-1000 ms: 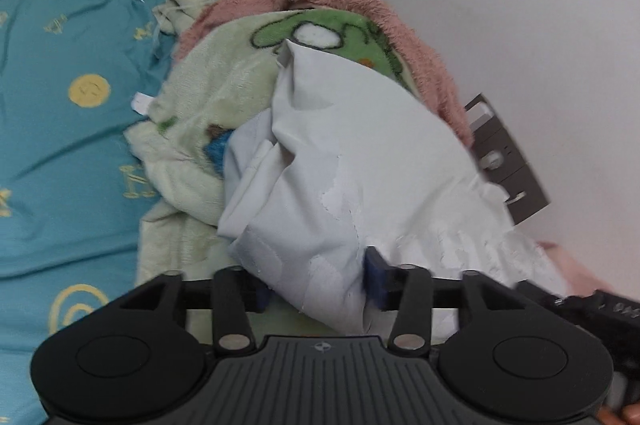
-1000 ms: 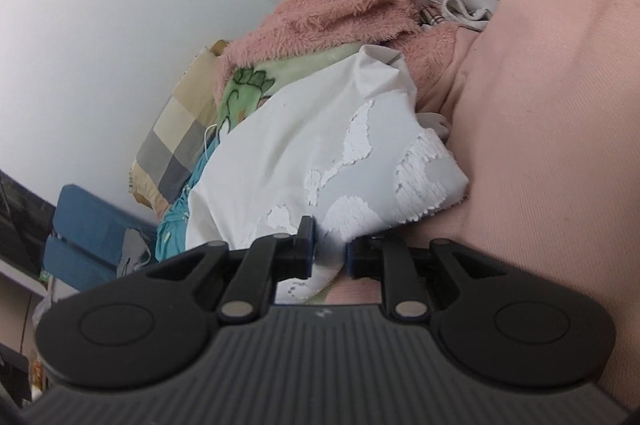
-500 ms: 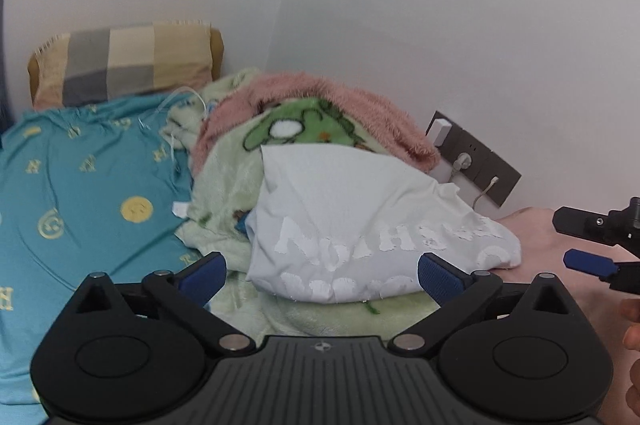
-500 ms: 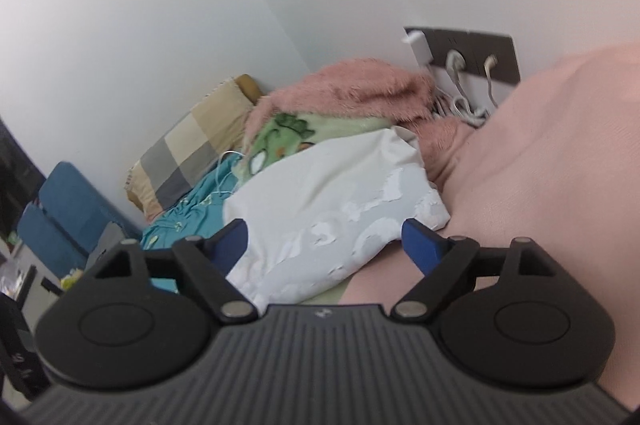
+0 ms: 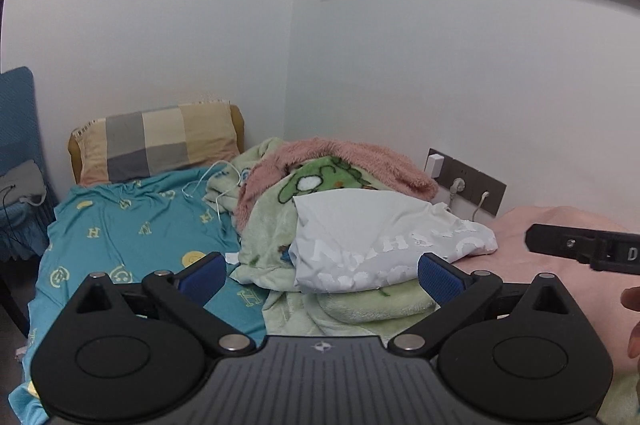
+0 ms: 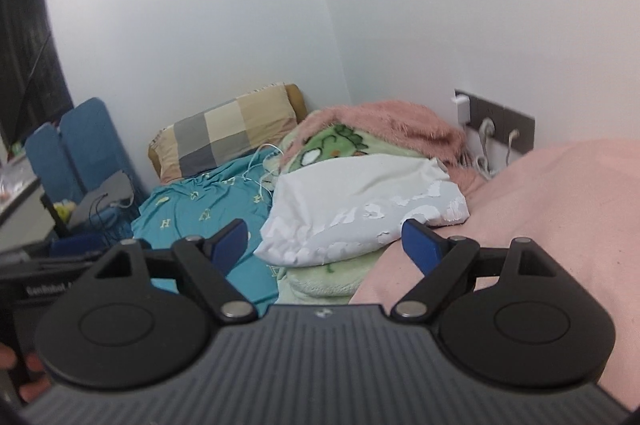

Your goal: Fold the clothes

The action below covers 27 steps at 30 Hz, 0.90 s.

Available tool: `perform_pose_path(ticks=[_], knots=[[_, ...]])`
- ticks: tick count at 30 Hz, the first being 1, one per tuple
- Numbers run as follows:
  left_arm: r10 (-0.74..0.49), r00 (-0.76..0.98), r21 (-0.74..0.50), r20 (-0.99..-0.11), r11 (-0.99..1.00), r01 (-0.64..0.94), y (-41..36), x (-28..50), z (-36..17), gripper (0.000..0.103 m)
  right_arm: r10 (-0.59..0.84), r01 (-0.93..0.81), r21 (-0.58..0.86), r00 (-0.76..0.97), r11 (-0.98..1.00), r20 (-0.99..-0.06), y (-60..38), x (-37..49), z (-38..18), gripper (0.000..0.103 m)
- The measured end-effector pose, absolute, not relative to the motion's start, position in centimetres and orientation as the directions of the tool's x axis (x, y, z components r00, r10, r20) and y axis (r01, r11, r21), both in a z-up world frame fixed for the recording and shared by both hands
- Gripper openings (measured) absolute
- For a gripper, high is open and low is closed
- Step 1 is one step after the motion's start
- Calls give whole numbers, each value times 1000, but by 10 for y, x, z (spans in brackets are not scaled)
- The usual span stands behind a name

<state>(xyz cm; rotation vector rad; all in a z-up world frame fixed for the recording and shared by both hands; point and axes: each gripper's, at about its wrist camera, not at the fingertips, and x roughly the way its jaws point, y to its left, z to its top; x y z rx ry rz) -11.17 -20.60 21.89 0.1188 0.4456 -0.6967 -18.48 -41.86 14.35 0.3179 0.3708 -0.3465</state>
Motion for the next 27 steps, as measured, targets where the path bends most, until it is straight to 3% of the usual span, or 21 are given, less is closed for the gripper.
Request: perform_pose_path(ticks=[18, 27], knots=[[-601, 736, -27, -313, 780, 625, -164, -144, 185, 103, -369, 417, 120, 882, 901, -295, -355, -197, 113, 86], [-615, 722, -40, -317, 769, 638, -154, -143, 168, 103, -397, 438, 84, 868, 895, -299, -339, -192, 95, 86]])
